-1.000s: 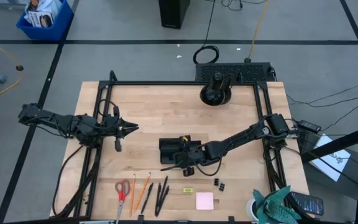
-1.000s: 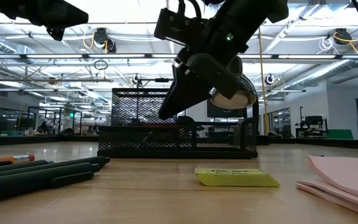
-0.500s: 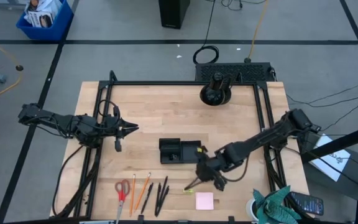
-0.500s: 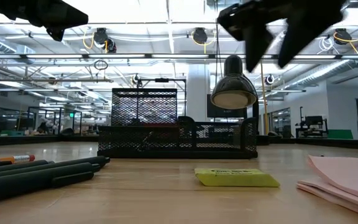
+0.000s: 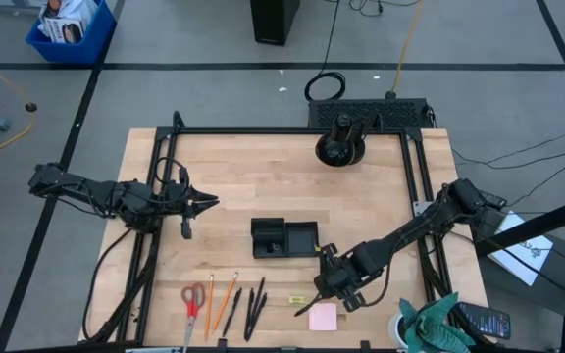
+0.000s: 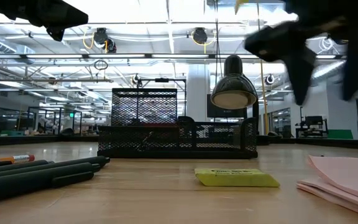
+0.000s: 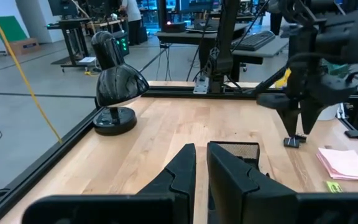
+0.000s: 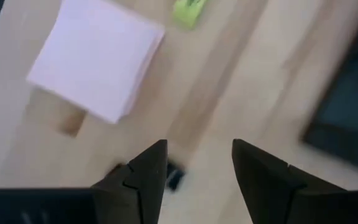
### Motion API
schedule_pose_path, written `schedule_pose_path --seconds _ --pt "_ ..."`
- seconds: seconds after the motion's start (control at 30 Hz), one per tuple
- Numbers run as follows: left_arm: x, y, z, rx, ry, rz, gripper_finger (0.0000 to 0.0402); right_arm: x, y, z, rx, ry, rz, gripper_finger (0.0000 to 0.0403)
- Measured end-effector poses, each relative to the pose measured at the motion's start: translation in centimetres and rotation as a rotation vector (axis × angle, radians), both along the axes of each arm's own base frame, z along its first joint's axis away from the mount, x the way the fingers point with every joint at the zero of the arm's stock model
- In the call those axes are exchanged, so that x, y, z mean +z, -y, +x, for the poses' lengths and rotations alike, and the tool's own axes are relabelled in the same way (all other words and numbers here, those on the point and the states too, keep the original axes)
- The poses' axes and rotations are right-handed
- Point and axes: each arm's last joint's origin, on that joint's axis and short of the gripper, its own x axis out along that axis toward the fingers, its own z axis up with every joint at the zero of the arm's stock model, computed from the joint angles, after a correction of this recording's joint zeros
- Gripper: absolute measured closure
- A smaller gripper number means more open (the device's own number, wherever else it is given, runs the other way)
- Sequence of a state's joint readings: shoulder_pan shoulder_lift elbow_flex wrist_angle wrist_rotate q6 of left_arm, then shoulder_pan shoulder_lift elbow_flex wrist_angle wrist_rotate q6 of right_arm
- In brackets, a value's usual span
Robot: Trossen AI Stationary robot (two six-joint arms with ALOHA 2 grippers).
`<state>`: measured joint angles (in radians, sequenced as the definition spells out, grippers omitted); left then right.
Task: Pick and place office supplies into organizer
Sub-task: Put the black binder clip into the black desk organizer
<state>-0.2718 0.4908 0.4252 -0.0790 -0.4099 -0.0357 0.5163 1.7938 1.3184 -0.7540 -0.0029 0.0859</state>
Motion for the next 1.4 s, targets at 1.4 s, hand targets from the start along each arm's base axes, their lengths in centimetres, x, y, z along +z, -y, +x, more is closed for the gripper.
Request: schedule_pose_path --seconds 1.4 --pt "0.0 0.0 0.0 -0.001 0.000 -0.002 0.0355 -3.6 4.3 -1.8 -0.240 -0.107 -0.148 0.0229"
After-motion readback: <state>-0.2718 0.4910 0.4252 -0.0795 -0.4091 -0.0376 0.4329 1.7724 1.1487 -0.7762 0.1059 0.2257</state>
